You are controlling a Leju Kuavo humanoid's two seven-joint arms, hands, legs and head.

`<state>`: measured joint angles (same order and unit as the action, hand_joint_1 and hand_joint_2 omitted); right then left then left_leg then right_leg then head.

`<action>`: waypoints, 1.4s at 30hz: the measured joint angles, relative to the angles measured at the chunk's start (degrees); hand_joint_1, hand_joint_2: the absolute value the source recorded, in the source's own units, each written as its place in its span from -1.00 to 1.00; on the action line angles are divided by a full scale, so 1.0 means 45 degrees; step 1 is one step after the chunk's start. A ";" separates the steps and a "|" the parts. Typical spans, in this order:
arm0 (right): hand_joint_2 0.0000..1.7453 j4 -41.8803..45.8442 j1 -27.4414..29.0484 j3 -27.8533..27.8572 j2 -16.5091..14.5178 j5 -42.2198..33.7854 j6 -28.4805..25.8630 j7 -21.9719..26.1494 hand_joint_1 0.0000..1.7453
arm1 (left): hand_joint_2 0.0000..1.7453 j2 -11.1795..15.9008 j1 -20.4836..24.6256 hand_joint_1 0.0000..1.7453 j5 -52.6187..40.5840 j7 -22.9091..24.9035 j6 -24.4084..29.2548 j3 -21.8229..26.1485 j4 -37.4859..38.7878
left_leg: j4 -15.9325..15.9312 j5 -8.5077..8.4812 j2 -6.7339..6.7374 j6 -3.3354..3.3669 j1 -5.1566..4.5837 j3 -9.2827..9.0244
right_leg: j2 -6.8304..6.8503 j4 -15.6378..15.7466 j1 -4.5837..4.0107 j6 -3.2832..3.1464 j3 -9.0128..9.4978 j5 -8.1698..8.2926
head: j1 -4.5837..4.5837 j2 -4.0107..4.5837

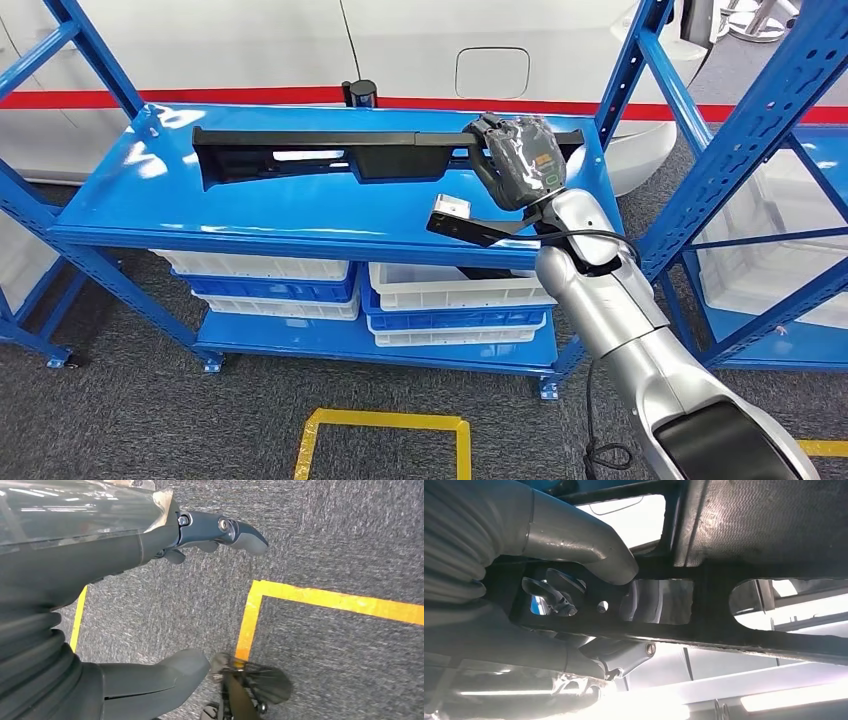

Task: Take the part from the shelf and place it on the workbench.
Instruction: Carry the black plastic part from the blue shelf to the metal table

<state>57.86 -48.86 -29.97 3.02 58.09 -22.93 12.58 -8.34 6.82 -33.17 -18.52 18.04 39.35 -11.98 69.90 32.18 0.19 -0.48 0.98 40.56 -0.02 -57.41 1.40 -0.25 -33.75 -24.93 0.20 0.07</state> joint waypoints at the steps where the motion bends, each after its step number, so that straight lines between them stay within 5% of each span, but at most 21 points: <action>1: 1.00 0.0000 0.0052 0.0000 0.0001 0.0007 0.0000 -0.0001 1.00 | 1.00 0.0001 -0.0003 -1.00 0.0005 0.0001 0.0001 0.0001 0.0000 | 0.0648 0.0301 -0.0016 -0.0044 0.0020 0.0189 | 0.0000 -0.0007 -0.0018 -0.0009 -0.0099 0.0070 | -0.0001 0.0000; 3: 1.00 0.0000 0.0158 0.0001 0.0007 0.0012 0.0000 -0.0004 1.00 | 1.00 0.0005 -0.0011 -1.00 0.0018 0.0001 0.0006 0.0005 0.0000 | 0.0744 0.0221 -0.0022 -0.0094 0.0064 -0.0050 | -0.0002 -0.0029 -0.0029 0.0042 -0.0286 0.0202 | -0.0001 0.0000; 6: 1.00 0.0035 0.0187 0.0029 0.0023 0.0012 -0.0001 -0.0005 1.00 | 1.00 0.0018 0.0000 -1.00 0.0027 -0.0008 0.0008 0.0009 0.0000 | -0.1575 -0.0577 -0.0051 -0.0072 0.0122 -0.1692 | -0.0017 -0.0110 -0.0044 0.0188 -0.0503 0.0370 | 0.0002 0.0000; 8: 1.00 0.0083 0.0172 0.0062 0.0027 0.0012 -0.0004 -0.0017 1.00 | 1.00 0.0023 0.0006 -1.00 0.0027 -0.0013 0.0008 0.0008 0.0000 | -0.2440 -0.0715 -0.0095 0.0022 0.0078 -0.2206 | -0.0016 -0.0142 -0.0092 0.0361 -0.0596 0.0497 | -0.0007 0.0000; 10: 1.00 0.0098 0.0170 0.0078 0.0030 0.0012 -0.0005 -0.0028 1.00 | 1.00 0.0021 -0.0001 -1.00 0.0030 -0.0013 0.0010 0.0008 0.0000 | -0.2542 -0.0828 -0.0095 0.0202 0.0001 -0.2131 | -0.0012 -0.0114 -0.0129 0.0586 -0.0652 0.0637 | -0.0022 0.0000; 12: 1.00 0.0101 0.0170 0.0100 0.0059 0.0012 -0.0005 -0.0028 1.00 | 1.00 0.0002 0.0001 -1.00 0.0035 -0.0015 0.0012 0.0009 0.0000 | -0.2654 -0.1068 -0.0043 0.0471 -0.0024 -0.2009 | -0.0007 -0.0348 -0.0125 0.0663 -0.0852 0.0421 | -0.0037 0.0000; 15: 1.00 0.0102 0.0182 0.0142 0.0109 0.0012 -0.0004 -0.0032 1.00 | 1.00 0.0011 0.0006 -1.00 0.0036 -0.0022 0.0013 0.0012 0.0000 | -0.2719 -0.1465 0.0030 0.0740 -0.0032 -0.1620 | -0.0001 -0.2495 -0.0103 0.0486 -0.1656 -0.0971 | -0.0070 0.0000; 17: 1.00 0.0102 0.0214 0.0161 0.0130 0.0011 0.0000 -0.0033 1.00 | 1.00 0.0011 0.0003 -1.00 0.0036 -0.0034 0.0013 0.0013 0.0000 | -0.2703 -0.1710 0.0052 0.0754 -0.0043 -0.1291 | -0.0001 -0.3823 -0.0096 0.0559 -0.1927 -0.1535 | -0.0072 0.0000; 19: 1.00 0.0102 0.0198 0.0199 0.0142 -0.0004 0.0005 -0.0035 1.00 | 1.00 -0.0005 -0.0003 -1.00 0.0036 -0.0055 0.0012 0.0013 0.0000 | -0.2688 -0.1933 0.0058 0.0706 -0.0044 -0.1004 | 0.0001 -0.3361 -0.0093 0.0780 -0.1275 -0.1320 | -0.0083 0.0000; 21: 1.00 0.0100 0.0071 0.0253 0.0154 -0.0048 0.0010 -0.0045 1.00 | 1.00 -0.0018 -0.0002 -1.00 0.0036 -0.0080 0.0010 0.0013 0.0000 | -0.2662 -0.2126 0.0059 0.0605 -0.0058 -0.0781 | 0.0007 -0.1490 -0.0091 0.0880 0.0078 -0.0978 | -0.0092 0.0000; 23: 1.00 0.0097 -0.0104 0.0312 0.0152 -0.0106 0.0010 -0.0050 1.00 | 1.00 -0.0024 0.0007 -1.00 0.0036 -0.0093 0.0008 0.0015 0.0000 | -0.2663 -0.2326 0.0076 0.0457 -0.0083 -0.0645 | -0.0009 -0.0151 -0.0164 0.0767 0.0907 -0.0906 | -0.0068 0.0000; 25: 1.00 0.0092 -0.0205 0.0374 0.0163 -0.0142 0.0005 -0.0047 1.00 | 1.00 -0.0036 0.0009 -1.00 0.0036 -0.0089 0.0008 0.0017 0.0000 | -0.2720 -0.2547 0.0082 0.0304 -0.0094 -0.0583 | -0.0032 0.0085 -0.0246 0.0569 0.0903 -0.0827 | -0.0045 0.0000; 27: 1.00 0.0079 -0.0257 0.0417 0.0183 -0.0151 0.0001 -0.0046 1.00 | 1.00 -0.0040 0.0000 -1.00 0.0036 -0.0070 0.0013 0.0027 0.0000 | -0.2603 -0.2396 0.0039 0.0166 -0.0051 -0.0439 | -0.0001 0.0144 -0.0114 0.0318 0.0760 -0.0606 | -0.0045 0.0000; 29: 1.00 0.0068 -0.0312 0.0429 0.0181 -0.0126 0.0000 -0.0041 1.00 | 1.00 -0.0034 -0.0004 -1.00 0.0036 -0.0052 0.0018 0.0036 0.0000 | -0.1639 -0.1394 -0.0013 0.0046 0.0015 -0.0048 | 0.0037 0.0192 0.0006 0.0069 0.0537 -0.0333 | -0.0009 0.0000; 31: 1.00 0.0058 -0.0347 0.0427 0.0178 -0.0078 -0.0005 -0.0040 1.00 | 1.00 -0.0035 -0.0001 -1.00 0.0035 -0.0047 0.0018 0.0038 0.0000 | 0.0043 -0.0250 -0.0037 -0.0073 0.0050 0.0432 | 0.0043 0.0188 -0.0021 -0.0021 0.0221 -0.0076 | 0.0027 0.0000; 33: 1.00 0.0039 -0.0351 0.0424 0.0177 -0.0012 -0.0016 -0.0068 1.00 | 1.00 -0.0033 0.0005 -1.00 0.0027 -0.0040 0.0018 0.0038 0.0000 | 0.0965 -0.0069 -0.0037 -0.0172 0.0100 0.0471 | 0.0042 0.0175 -0.0015 0.0029 -0.0090 0.0166 | 0.0034 0.0000; 34: 1.00 0.0030 -0.0350 0.0424 0.0177 0.0035 -0.0023 -0.0101 1.00 | 1.00 -0.0029 0.0011 -1.00 0.0019 -0.0030 0.0018 0.0038 0.0000 | 0.0797 -0.0331 -0.0034 -0.0203 0.0137 0.0175 | 0.0038 0.0167 0.0005 0.0084 -0.0231 0.0278 | 0.0034 0.0000; 36: 1.00 0.0025 -0.0351 0.0431 0.0178 0.0147 -0.0047 -0.0196 1.00 | 1.00 -0.0027 0.0046 -1.00 0.0002 -0.0002 0.0018 0.0038 0.0000 | -0.0641 -0.0860 -0.0043 -0.0253 0.0222 -0.1005 | 0.0028 0.0129 0.0036 0.0234 -0.0470 0.0457 | 0.0052 0.0000; 38: 1.00 0.0030 -0.0356 0.0465 0.0178 0.0243 -0.0098 -0.0279 1.00 | 1.00 -0.0035 0.0105 -1.00 -0.0010 0.0027 0.0018 0.0036 0.0000 | -0.2109 -0.0902 -0.0112 -0.0225 0.0212 -0.2002 | 0.0032 0.0074 0.0000 0.0448 -0.0635 0.0618 | 0.0056 0.0000; 40: 1.00 0.0036 -0.0356 0.0509 0.0169 0.0302 -0.0143 -0.0329 1.00 | 1.00 -0.0041 0.0142 -1.00 -0.0012 0.0045 0.0021 0.0036 0.0000 | -0.2559 -0.0823 -0.0163 -0.0119 0.0109 -0.2166 | 0.0036 0.0082 -0.0048 0.0702 -0.0724 0.0807 | 0.0056 0.0000; 42: 1.00 0.0041 -0.0333 0.0542 0.0180 0.0354 -0.0153 -0.0381 1.00 | 1.00 -0.0057 0.0149 -1.00 -0.0010 0.0052 0.0021 0.0038 0.0000 | -0.2671 -0.0996 -0.0112 0.0150 0.0063 -0.2039 | 0.0032 0.0023 -0.0084 0.0851 -0.0887 0.0787 | 0.0062 0.0000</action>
<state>58.04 -50.36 -27.53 3.83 59.68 -23.62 10.87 -8.60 7.50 -33.21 -18.28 18.13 39.52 -11.98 57.88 27.70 -0.32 0.20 1.26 31.38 0.13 -57.30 1.02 3.58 -37.74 -21.38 0.48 0.07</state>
